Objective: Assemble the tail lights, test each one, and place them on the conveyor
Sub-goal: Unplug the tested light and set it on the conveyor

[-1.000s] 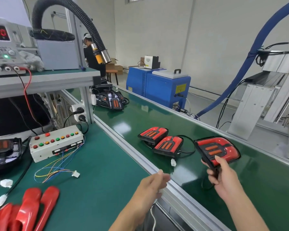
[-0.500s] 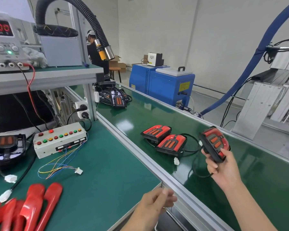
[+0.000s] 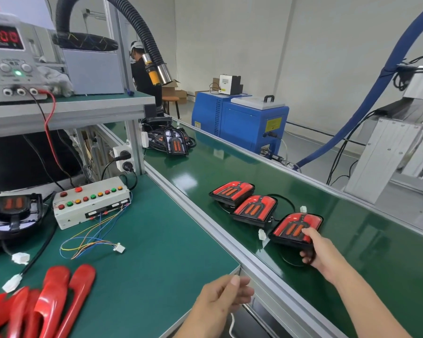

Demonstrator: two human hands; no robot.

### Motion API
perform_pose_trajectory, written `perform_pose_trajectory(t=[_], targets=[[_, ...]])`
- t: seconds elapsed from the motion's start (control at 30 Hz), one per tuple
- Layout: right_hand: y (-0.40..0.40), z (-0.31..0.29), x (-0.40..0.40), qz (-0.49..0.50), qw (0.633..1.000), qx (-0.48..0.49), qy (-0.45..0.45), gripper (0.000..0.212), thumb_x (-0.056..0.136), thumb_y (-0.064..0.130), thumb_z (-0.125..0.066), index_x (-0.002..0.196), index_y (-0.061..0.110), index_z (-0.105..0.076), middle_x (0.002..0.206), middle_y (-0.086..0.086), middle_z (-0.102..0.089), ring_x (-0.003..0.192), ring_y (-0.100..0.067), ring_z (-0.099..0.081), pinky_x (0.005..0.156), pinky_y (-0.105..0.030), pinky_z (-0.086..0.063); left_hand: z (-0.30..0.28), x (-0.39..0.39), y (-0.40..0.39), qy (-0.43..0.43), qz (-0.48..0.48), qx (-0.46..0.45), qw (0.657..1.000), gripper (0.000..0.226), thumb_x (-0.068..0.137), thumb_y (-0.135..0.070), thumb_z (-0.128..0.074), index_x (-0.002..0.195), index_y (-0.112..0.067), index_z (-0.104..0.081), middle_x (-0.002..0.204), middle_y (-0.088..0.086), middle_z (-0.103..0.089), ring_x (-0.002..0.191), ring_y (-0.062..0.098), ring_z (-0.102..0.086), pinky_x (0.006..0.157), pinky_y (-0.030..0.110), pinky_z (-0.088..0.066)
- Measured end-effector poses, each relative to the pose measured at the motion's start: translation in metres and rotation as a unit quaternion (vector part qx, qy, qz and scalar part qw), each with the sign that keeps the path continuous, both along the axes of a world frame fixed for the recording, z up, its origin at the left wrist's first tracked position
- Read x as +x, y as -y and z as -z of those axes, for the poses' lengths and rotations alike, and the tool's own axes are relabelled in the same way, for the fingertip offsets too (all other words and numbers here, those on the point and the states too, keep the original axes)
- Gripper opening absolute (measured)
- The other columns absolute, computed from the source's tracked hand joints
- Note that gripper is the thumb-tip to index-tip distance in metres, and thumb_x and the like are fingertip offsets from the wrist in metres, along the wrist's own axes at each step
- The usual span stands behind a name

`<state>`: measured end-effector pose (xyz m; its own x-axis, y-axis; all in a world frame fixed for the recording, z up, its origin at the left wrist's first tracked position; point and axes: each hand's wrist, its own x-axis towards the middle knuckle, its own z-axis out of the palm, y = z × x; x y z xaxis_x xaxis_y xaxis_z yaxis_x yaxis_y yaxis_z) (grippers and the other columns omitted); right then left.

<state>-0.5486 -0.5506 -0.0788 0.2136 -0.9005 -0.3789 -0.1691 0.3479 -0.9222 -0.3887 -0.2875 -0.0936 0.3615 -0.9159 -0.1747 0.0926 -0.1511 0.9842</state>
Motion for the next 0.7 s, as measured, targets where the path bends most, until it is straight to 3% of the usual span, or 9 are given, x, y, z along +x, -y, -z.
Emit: perform_pose_trajectory(t=[0.1, 0.17, 0.23, 0.27, 0.33, 0.43, 0.53, 0.7], targets=[[0.002, -0.002, 0.001, -0.025, 0.996, -0.016, -0.089, 0.038, 0.097, 0.039, -0.058, 0.104, 0.002, -0.062, 0.084, -0.014, -0.061, 0.068, -0.026, -0.058, 0.065, -0.036, -0.050, -0.001, 0.000, -0.002, -0.005, -0.001, -0.010, 1.000, 0.040, 0.099, -0.051, -0.049, 0.115, -0.023, -0.072, 0.106, -0.004, -0.078, 0.101, 0.014, -0.073, 0.098, 0.034, -0.055], [0.005, -0.006, 0.000, -0.045, 0.980, -0.034, -0.189, 0.055, 0.097, 0.051, -0.053, 0.121, 0.002, -0.059, 0.110, -0.016, -0.062, 0.093, -0.031, -0.061, 0.085, -0.042, -0.050, 0.000, 0.001, -0.004, -0.004, 0.001, -0.014, 1.000, 0.044, 0.091, -0.052, -0.048, 0.115, -0.023, -0.072, 0.106, -0.003, -0.078, 0.102, 0.014, -0.073, 0.099, 0.035, -0.054], [0.007, -0.010, -0.003, -0.067, 0.957, -0.053, -0.277, 0.066, 0.097, 0.058, -0.046, 0.137, 0.006, -0.050, 0.137, -0.018, -0.053, 0.114, -0.035, -0.057, 0.091, -0.039, -0.045, 0.001, 0.002, -0.006, -0.003, 0.000, -0.017, 1.000, 0.045, 0.089, -0.051, -0.048, 0.114, -0.022, -0.072, 0.106, -0.003, -0.078, 0.102, 0.015, -0.073, 0.100, 0.036, -0.054], [0.007, -0.011, -0.005, -0.070, 0.949, -0.062, -0.302, 0.065, 0.097, 0.057, -0.045, 0.137, 0.006, -0.048, 0.137, -0.018, -0.052, 0.111, -0.035, -0.059, 0.084, -0.036, -0.047, 0.001, 0.002, -0.008, -0.004, -0.003, -0.019, 1.000, 0.044, 0.089, -0.050, -0.048, 0.114, -0.022, -0.072, 0.105, -0.003, -0.078, 0.101, 0.016, -0.073, 0.100, 0.037, -0.054], [0.007, -0.011, -0.007, -0.069, 0.943, -0.080, -0.315, 0.053, 0.100, 0.047, -0.047, 0.127, 0.002, -0.051, 0.113, -0.017, -0.059, 0.087, -0.029, -0.064, 0.066, -0.032, -0.049, 0.001, 0.004, -0.009, -0.007, -0.010, -0.022, 1.000, 0.043, 0.089, -0.049, -0.049, 0.112, -0.022, -0.073, 0.104, -0.002, -0.078, 0.101, 0.017, -0.074, 0.101, 0.039, -0.054], [0.006, -0.006, -0.007, -0.072, 0.941, -0.110, -0.313, 0.039, 0.102, 0.040, -0.046, 0.114, 0.003, -0.052, 0.082, -0.012, -0.059, 0.072, -0.027, -0.063, 0.058, -0.033, -0.046, -0.002, 0.004, -0.009, -0.007, -0.013, -0.021, 1.000, 0.042, 0.090, -0.048, -0.049, 0.112, -0.021, -0.073, 0.104, -0.001, -0.078, 0.100, 0.018, -0.074, 0.101, 0.040, -0.054], [0.003, -0.002, -0.002, -0.051, 0.945, -0.130, -0.295, 0.040, 0.102, 0.041, -0.045, 0.110, 0.003, -0.053, 0.087, -0.011, -0.062, 0.077, -0.029, -0.066, 0.064, -0.034, -0.047, -0.003, 0.001, -0.008, -0.010, -0.012, -0.015, 1.000, 0.038, 0.097, -0.046, -0.048, 0.113, -0.021, -0.073, 0.104, -0.002, -0.078, 0.101, 0.017, -0.074, 0.102, 0.041, -0.053], [-0.002, 0.008, 0.012, -0.038, 0.918, -0.155, -0.364, 0.059, 0.100, 0.052, -0.034, 0.117, 0.001, -0.057, 0.114, -0.020, -0.065, 0.099, -0.036, -0.062, 0.094, -0.044, -0.050, -0.004, -0.001, -0.010, -0.012, -0.014, -0.012, 1.000, 0.039, 0.096, -0.045, -0.047, 0.113, -0.021, -0.073, 0.105, 0.000, -0.078, 0.102, 0.019, -0.073, 0.102, 0.041, -0.053]])
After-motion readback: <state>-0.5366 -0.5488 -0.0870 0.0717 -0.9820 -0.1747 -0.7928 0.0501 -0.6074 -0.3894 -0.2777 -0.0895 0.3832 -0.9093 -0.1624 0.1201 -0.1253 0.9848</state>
